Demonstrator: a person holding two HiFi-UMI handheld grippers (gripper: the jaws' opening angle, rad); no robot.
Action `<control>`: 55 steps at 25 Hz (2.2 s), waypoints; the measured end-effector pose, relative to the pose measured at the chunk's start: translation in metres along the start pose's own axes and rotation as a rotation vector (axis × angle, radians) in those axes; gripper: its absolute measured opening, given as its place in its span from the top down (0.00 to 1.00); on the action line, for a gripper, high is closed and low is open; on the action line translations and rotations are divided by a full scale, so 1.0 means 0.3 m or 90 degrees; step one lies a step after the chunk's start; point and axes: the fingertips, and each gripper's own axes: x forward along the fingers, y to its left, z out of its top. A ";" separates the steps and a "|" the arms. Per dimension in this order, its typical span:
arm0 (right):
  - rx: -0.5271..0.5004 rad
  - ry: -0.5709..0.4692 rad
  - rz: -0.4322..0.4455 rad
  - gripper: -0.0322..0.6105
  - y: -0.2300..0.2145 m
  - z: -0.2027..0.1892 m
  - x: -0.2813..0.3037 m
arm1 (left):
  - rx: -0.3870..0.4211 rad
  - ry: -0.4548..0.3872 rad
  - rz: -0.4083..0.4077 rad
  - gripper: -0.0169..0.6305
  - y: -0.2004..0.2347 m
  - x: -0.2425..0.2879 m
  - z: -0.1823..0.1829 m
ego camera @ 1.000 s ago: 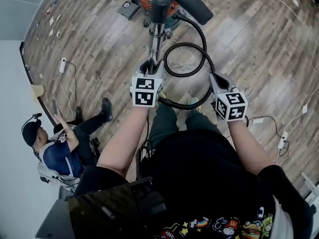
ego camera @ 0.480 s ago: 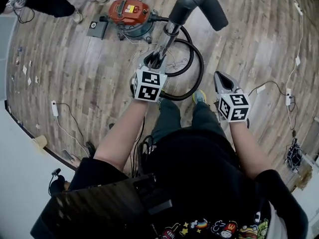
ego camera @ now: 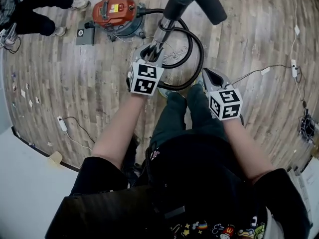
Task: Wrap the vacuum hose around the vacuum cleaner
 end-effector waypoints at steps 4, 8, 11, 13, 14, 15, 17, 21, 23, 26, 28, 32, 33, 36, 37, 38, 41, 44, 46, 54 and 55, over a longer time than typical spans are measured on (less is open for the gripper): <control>-0.002 0.010 -0.002 0.91 -0.061 -0.102 0.128 | 0.013 0.018 -0.006 0.73 0.019 0.176 -0.117; 0.004 0.022 0.007 0.91 -0.121 -0.243 0.279 | 0.030 0.046 -0.002 0.73 0.078 0.373 -0.291; 0.013 0.025 0.011 0.91 -0.183 -0.356 0.431 | 0.057 0.058 -0.004 0.73 0.117 0.561 -0.408; 0.019 0.030 0.012 0.91 -0.226 -0.442 0.540 | 0.075 0.063 -0.009 0.73 0.124 0.689 -0.480; 0.021 0.032 0.011 0.91 -0.251 -0.485 0.597 | 0.082 0.065 -0.012 0.73 0.121 0.752 -0.516; 0.023 0.033 0.009 0.91 -0.279 -0.524 0.658 | 0.089 0.065 -0.016 0.73 0.115 0.817 -0.549; 0.024 0.030 -0.002 0.91 -0.343 -0.590 0.784 | 0.101 0.059 -0.025 0.73 0.098 0.950 -0.608; 0.029 0.018 -0.016 0.91 -0.443 -0.708 1.017 | 0.120 0.025 -0.030 0.73 0.070 1.188 -0.686; 0.033 0.017 -0.027 0.91 -0.492 -0.772 1.124 | 0.124 0.006 -0.032 0.73 0.069 1.307 -0.700; 0.053 0.020 -0.058 0.91 -0.583 -0.876 1.273 | 0.128 -0.009 -0.048 0.73 0.047 1.489 -0.744; 0.069 0.022 -0.077 0.91 -0.645 -0.931 1.366 | 0.131 -0.014 -0.056 0.73 0.026 1.604 -0.786; 0.085 0.018 -0.096 0.91 -0.733 -1.010 1.516 | 0.153 0.010 -0.044 0.73 -0.008 1.802 -0.882; 0.088 0.015 -0.099 0.91 -0.748 -1.026 1.545 | 0.154 0.014 -0.039 0.72 -0.012 1.842 -0.901; 0.102 0.014 -0.104 0.91 -0.786 -1.072 1.616 | 0.140 0.036 -0.040 0.71 -0.021 1.941 -0.961; 0.105 0.016 -0.108 0.91 -0.798 -1.085 1.635 | 0.136 0.043 -0.042 0.70 -0.021 1.964 -0.978; 0.108 0.018 -0.112 0.91 -0.809 -1.096 1.649 | 0.133 0.043 -0.042 0.69 -0.020 1.977 -0.987; 0.114 0.022 -0.121 0.91 -0.833 -1.107 1.666 | 0.141 0.019 -0.028 0.71 -0.017 1.967 -0.971; 0.124 0.023 -0.121 0.91 -0.829 -1.078 1.633 | 0.139 0.027 -0.038 0.79 -0.036 1.916 -0.953; 0.130 0.028 -0.116 0.91 -0.809 -1.026 1.578 | 0.129 0.039 -0.046 0.84 -0.056 1.846 -0.921; 0.134 0.053 -0.087 0.91 -0.652 -0.726 1.223 | 0.029 0.064 -0.049 0.96 -0.150 1.388 -0.637; 0.135 0.053 -0.086 0.91 -0.632 -0.679 1.175 | 0.020 0.067 -0.052 0.96 -0.165 1.327 -0.596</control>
